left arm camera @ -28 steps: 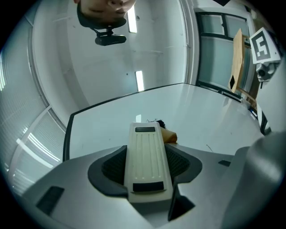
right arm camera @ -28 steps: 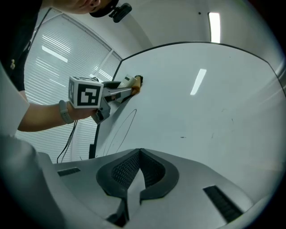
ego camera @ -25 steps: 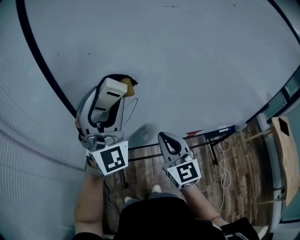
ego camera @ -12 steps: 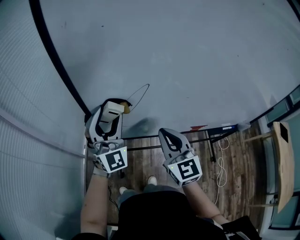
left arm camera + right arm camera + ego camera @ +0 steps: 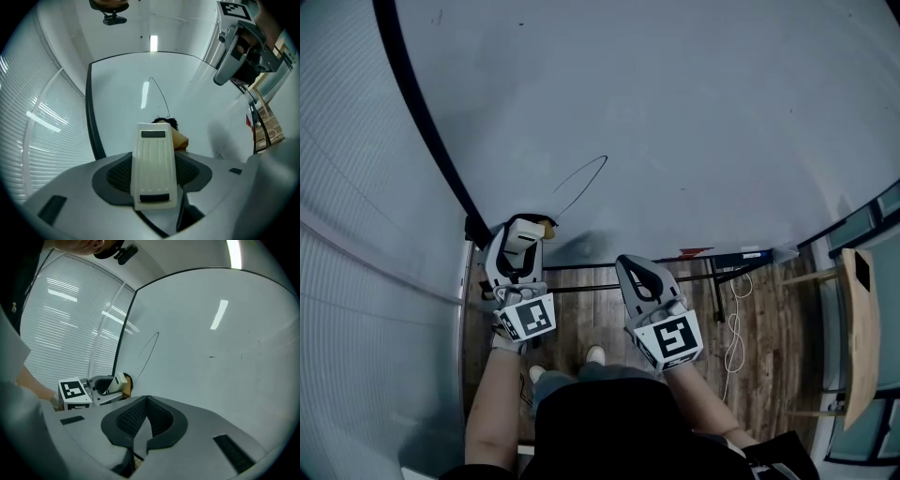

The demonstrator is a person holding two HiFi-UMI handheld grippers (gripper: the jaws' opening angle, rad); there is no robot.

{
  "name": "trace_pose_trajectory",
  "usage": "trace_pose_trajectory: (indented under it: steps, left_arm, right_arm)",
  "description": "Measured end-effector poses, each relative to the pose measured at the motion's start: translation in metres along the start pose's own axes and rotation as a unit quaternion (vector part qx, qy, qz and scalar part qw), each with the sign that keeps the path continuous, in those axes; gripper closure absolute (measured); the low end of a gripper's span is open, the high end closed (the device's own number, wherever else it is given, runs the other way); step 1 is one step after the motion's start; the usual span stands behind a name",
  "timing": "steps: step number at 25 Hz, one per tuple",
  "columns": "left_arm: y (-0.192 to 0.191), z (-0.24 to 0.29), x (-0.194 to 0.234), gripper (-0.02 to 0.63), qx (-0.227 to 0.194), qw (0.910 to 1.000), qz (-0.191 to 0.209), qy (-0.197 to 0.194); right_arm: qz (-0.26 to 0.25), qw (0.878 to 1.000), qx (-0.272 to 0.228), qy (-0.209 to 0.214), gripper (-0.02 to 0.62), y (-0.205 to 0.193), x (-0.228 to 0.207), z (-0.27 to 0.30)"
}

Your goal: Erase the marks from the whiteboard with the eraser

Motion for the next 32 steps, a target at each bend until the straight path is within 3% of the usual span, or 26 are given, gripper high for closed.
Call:
trace_pose_trajectory:
  steps: [8, 12, 18, 24, 29, 32]
  left_arm:
    - [-0.01, -0.002, -0.003, 0.342, 0.004, 0.9972, -0.074, -0.006]
    - [0.012, 0.004, 0.007, 0.342, -0.006, 0.9977, -0.067, 0.008]
    - [0.02, 0.006, 0.011, 0.342, 0.022, 0.9958, -0.089, 0.003]
    - [0.078, 0.014, 0.027, 0.342, -0.014, 0.9992, -0.029, 0.021]
    - [0.107, 0.022, 0.034, 0.342, -0.029, 0.9971, -0.065, 0.026]
    - [0.117, 0.026, 0.036, 0.342, -0.032, 0.997, -0.064, 0.028]
  right_arm:
    - [0.0, 1.0, 0.003, 0.006, 0.568, -0.002, -0.002, 0.0]
    - [0.002, 1.0, 0.0, 0.003, 0.568, -0.003, -0.009, -0.002]
    - [0.001, 1.0, -0.012, 0.002, 0.569, 0.002, -0.017, -0.006]
    - [0.01, 1.0, -0.02, 0.003, 0.568, 0.005, -0.021, -0.008]
    - [0.011, 0.999, -0.042, 0.008, 0.569, 0.015, -0.029, -0.012]
    - [0.02, 0.999, -0.045, 0.0, 0.568, 0.015, -0.038, -0.014]
Point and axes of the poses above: the fingertips, and each gripper's own axes: z forward along the fingers, x to its left, y out of its top, the point moved 3 cm from there along -z, backward along the fingers, and after that the axes turned 8 degrees about -y, right-handed, at the moved point
